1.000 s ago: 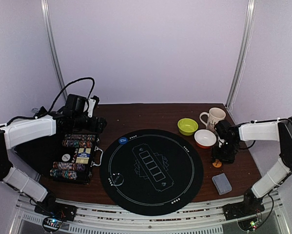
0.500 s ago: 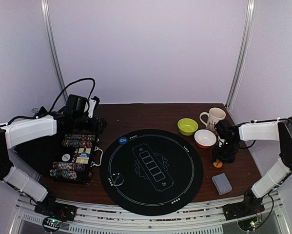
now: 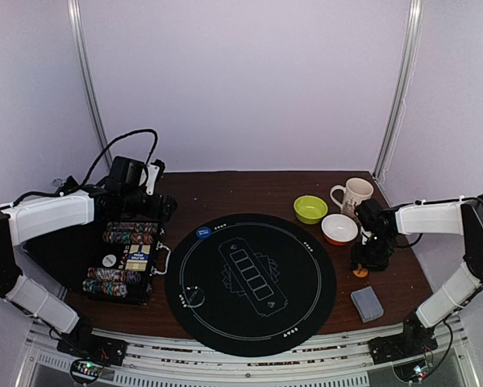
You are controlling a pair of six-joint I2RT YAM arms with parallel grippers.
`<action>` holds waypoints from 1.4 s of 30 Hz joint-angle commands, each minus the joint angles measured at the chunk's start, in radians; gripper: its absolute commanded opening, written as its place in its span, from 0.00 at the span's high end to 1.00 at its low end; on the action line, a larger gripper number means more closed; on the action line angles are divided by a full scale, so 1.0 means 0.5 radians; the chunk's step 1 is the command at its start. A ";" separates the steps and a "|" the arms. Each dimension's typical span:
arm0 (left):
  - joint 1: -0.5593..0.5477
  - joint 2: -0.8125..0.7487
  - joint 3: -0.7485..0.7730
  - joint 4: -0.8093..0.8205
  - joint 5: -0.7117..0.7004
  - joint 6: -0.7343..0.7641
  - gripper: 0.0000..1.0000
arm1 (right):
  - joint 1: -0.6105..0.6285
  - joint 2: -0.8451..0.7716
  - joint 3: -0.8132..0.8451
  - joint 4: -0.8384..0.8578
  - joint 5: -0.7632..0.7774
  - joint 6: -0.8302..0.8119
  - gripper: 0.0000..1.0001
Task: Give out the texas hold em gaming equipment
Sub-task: Pick up the big blind button from the center of the board.
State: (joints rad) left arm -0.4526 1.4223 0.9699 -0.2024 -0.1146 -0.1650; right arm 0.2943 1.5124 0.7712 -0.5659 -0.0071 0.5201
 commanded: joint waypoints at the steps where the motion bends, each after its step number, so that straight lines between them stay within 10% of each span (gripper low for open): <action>1: 0.012 0.013 0.014 0.070 0.005 0.020 0.02 | 0.022 0.027 -0.064 -0.198 -0.105 0.025 0.41; 42: 0.011 -0.010 0.020 0.065 -0.007 0.025 0.02 | 0.071 -0.090 0.133 -0.333 0.006 0.032 0.67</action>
State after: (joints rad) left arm -0.4526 1.4223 0.9699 -0.2024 -0.1154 -0.1635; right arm 0.3111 1.4887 0.8040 -0.6842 -0.0044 0.5270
